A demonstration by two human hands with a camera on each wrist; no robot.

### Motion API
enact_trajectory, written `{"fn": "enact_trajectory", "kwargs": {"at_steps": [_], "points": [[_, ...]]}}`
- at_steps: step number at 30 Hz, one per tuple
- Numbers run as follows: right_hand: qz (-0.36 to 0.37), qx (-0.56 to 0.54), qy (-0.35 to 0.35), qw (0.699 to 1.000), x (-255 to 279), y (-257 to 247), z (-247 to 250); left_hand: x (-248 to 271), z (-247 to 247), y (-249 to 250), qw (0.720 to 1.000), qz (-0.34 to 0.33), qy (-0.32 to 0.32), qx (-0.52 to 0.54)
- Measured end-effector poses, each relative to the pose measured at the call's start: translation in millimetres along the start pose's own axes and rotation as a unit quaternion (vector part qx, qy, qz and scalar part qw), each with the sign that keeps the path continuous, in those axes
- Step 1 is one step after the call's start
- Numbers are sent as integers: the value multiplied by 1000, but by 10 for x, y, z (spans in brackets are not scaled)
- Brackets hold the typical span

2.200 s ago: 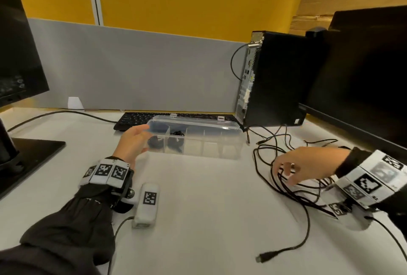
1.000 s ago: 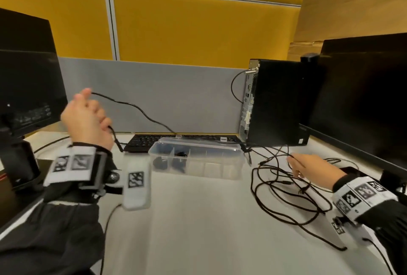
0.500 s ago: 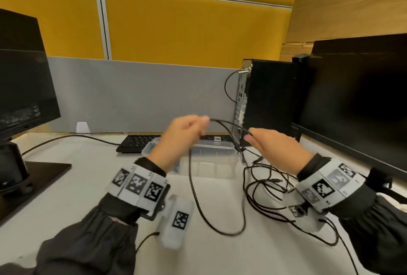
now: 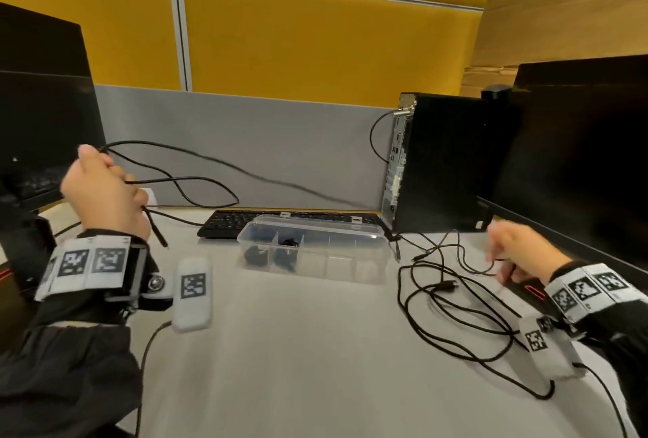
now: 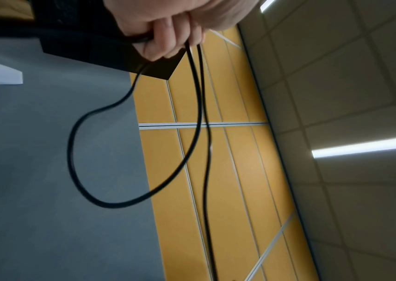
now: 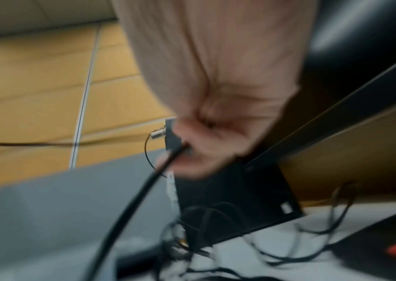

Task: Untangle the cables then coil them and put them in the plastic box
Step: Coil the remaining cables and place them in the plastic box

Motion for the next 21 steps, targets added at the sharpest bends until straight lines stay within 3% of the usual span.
{"fn": "enact_trajectory", "kwargs": {"at_steps": [2,4,7,9,11,14,16,19,21], "points": [[88,-204,66,973,105,-228,192,56,-17,-96,1000,9,-2,-13],[134,-359,68,921,233,-389,289,149,-114,-203,998,34,-47,-19],[199,-440,63,874,375,-618,344,348,-291,-318,988,62,-144,-15],[263,-373,117,882,500,-785,365,505,-386,-370,974,57,-212,-59],[333,-237,193,892,643,-903,330,669,-462,-435,952,66,-283,-97],[379,-96,274,879,693,-893,267,893,-545,-487,916,75,-372,-126],[333,34,290,897,589,-865,182,1021,-585,-495,901,74,-408,-128],[174,235,264,919,413,-763,-9,1168,-615,-514,884,62,-443,-134],[211,207,262,919,616,-867,-156,1251,-619,-548,866,38,-469,-172]]}}
Point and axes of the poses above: each hand's wrist, its own x-axis away from the middle knuckle, its own z-axis out of the back of the hand, y = z × x, the point moved 7 cm from there along -x, towards the middle knuckle, and after that the axes turned 13 degrees about -z, right-handed, at the moved point
